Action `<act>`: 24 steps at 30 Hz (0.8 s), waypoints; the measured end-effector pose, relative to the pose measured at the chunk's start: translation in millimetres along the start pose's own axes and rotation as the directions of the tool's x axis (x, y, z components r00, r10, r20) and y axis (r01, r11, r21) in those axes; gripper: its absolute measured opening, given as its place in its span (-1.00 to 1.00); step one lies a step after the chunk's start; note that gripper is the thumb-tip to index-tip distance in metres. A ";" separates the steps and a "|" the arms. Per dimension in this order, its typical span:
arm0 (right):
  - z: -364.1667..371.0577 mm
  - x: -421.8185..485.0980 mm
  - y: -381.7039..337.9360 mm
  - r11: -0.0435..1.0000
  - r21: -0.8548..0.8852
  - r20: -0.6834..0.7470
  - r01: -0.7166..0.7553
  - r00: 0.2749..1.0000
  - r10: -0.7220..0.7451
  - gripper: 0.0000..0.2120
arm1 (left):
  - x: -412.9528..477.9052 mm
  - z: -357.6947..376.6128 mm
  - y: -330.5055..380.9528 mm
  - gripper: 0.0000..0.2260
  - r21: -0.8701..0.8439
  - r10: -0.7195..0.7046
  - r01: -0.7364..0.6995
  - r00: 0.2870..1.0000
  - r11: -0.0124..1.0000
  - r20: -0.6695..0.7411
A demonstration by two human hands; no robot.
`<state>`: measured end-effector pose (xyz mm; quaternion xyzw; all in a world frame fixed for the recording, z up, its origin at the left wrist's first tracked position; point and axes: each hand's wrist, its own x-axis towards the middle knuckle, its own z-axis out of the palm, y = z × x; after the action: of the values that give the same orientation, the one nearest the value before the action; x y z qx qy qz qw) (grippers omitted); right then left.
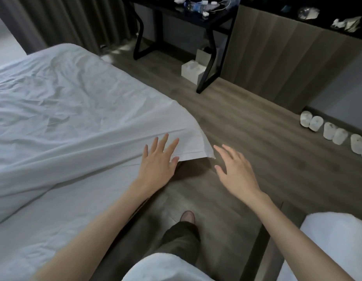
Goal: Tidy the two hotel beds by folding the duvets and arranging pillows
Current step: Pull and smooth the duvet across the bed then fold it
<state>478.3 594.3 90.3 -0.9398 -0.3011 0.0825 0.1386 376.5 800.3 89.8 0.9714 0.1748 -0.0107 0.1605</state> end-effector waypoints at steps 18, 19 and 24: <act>-58.2 356.0 108.5 0.909 0.015 0.199 0.416 0.890 -0.410 -0.45 | 293.6 9.1 43.7 -0.51 -0.041 -0.428 0.427 0.896 0.903 -0.121; -60.5 376.3 115.2 0.890 0.015 0.212 0.456 0.868 -0.448 -0.46 | 305.2 14.6 48.2 -0.51 -0.056 -0.474 0.471 0.870 0.880 -0.133; -82.4 466.1 142.3 0.754 0.010 0.268 0.657 0.724 -0.635 -0.49 | 352.9 30.9 77.3 -0.51 -0.187 -0.713 0.688 0.686 0.701 -0.148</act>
<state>950.4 740.4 90.9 -0.7621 -0.6281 0.1359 0.0788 735.4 840.5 57.2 0.8149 0.5491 0.0409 0.1813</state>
